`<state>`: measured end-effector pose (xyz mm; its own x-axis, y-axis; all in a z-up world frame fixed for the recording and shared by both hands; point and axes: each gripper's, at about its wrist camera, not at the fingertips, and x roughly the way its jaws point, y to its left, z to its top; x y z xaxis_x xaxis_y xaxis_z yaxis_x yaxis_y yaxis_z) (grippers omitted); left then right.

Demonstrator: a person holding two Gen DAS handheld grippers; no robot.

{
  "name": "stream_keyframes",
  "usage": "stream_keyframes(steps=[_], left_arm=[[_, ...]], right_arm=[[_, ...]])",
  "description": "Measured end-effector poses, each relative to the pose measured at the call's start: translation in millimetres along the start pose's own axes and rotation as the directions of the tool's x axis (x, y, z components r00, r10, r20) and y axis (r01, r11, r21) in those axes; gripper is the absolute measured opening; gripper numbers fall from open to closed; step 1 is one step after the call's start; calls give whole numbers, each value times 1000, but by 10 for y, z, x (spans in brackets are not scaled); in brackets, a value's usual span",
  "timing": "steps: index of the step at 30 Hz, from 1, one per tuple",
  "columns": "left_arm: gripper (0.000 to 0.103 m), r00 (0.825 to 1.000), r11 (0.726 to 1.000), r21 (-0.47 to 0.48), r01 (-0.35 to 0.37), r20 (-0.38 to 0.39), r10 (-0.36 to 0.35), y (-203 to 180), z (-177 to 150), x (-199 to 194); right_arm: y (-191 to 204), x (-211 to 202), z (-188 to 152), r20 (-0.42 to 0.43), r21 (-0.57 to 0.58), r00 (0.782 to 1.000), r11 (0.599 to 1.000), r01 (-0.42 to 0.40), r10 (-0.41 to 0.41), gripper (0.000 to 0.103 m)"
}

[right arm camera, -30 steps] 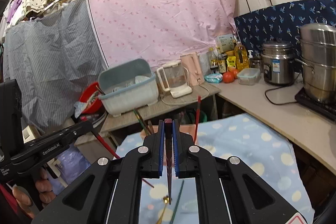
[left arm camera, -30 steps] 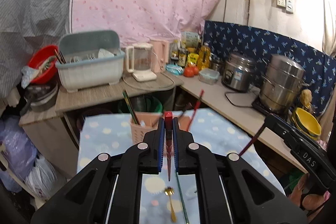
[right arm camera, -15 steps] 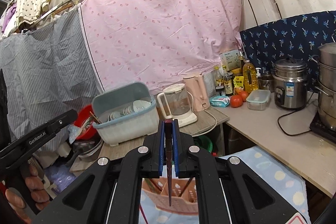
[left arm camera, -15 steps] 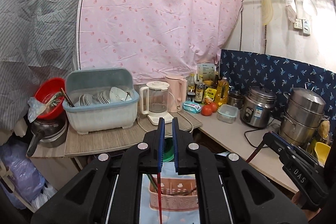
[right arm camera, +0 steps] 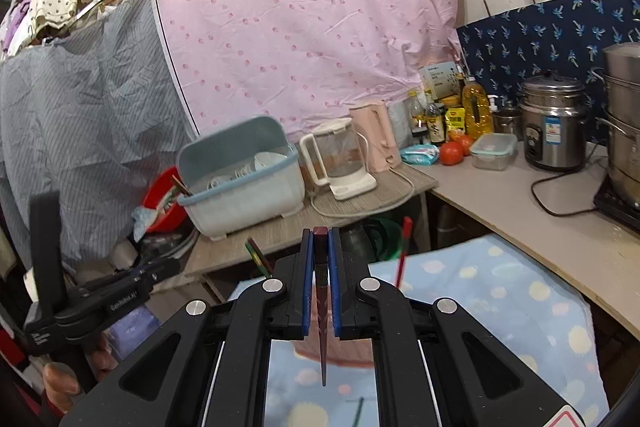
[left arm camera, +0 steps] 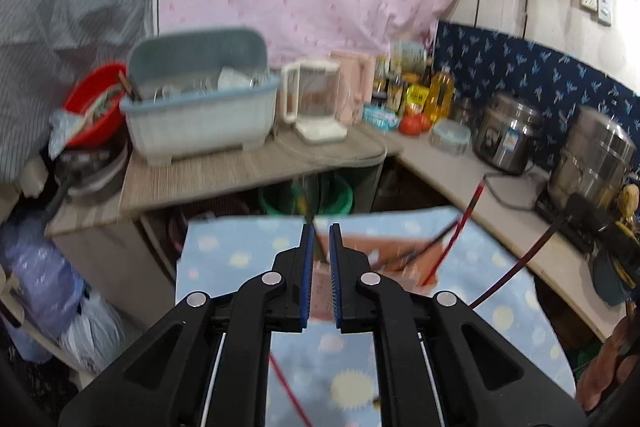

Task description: Organize utensils

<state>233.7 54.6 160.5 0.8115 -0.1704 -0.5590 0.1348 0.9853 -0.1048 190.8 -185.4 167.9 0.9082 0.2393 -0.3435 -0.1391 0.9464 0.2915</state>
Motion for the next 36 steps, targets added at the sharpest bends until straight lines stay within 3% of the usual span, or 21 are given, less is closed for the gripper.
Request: stream_keyframes(steps=[3, 8, 11, 12, 17, 36], left_arm=[[8, 995, 1000, -21, -10, -96, 8, 88, -424, 132], [8, 972, 997, -64, -35, -232, 19, 265, -1032, 356], [18, 961, 995, -81, -64, -273, 40, 377, -1177, 481], [23, 959, 993, -87, -74, -280, 47, 416, -1199, 524], [30, 950, 988, -105, -117, -302, 80, 582, -1191, 851], [29, 913, 980, -132, -152, -398, 88, 919, -1055, 2041]], right_arm=[[-53, -142, -224, -19, -2, 999, 1000, 29, -29, 7], [-180, -264, -549, -77, 23, 995, 998, 61, -59, 7], [-267, -274, -644, -98, 48, 993, 996, 72, -67, 7], [-287, -268, -661, -102, 53, 992, 996, 75, -69, 7], [-335, -173, -647, -108, 54, 991, 995, 87, -81, 7], [-358, 755, -269, -201, 33, 972, 991, 132, -122, 7]])
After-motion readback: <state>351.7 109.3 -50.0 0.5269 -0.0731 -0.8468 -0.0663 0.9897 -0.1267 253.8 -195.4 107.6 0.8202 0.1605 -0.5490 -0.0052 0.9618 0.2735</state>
